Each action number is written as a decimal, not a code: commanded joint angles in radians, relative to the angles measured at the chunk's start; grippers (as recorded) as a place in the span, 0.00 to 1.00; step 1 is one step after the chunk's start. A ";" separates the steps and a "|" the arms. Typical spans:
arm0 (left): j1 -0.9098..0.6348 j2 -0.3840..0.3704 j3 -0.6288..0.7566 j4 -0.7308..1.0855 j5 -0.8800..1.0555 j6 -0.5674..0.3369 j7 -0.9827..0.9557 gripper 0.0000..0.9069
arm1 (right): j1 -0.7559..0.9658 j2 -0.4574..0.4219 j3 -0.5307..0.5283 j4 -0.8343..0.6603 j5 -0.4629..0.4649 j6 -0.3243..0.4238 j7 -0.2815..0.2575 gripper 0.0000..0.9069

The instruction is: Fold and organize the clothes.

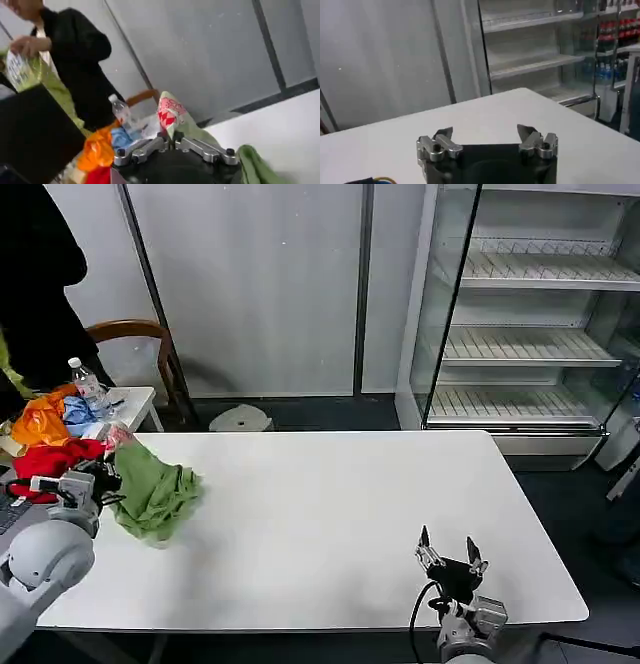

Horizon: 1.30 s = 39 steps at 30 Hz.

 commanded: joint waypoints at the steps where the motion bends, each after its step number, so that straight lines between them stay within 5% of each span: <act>1: 0.003 0.042 0.003 -0.083 0.012 0.002 -0.006 0.01 | 0.001 0.004 0.000 0.000 -0.003 0.000 0.001 1.00; 18: 0.053 -0.394 0.226 -0.160 0.187 -0.030 -0.011 0.01 | 0.005 0.027 -0.006 0.006 -0.036 -0.008 0.004 1.00; 39: -0.010 -0.612 0.367 -0.082 0.210 -0.037 0.022 0.01 | 0.003 0.060 -0.027 -0.003 -0.074 -0.009 0.005 1.00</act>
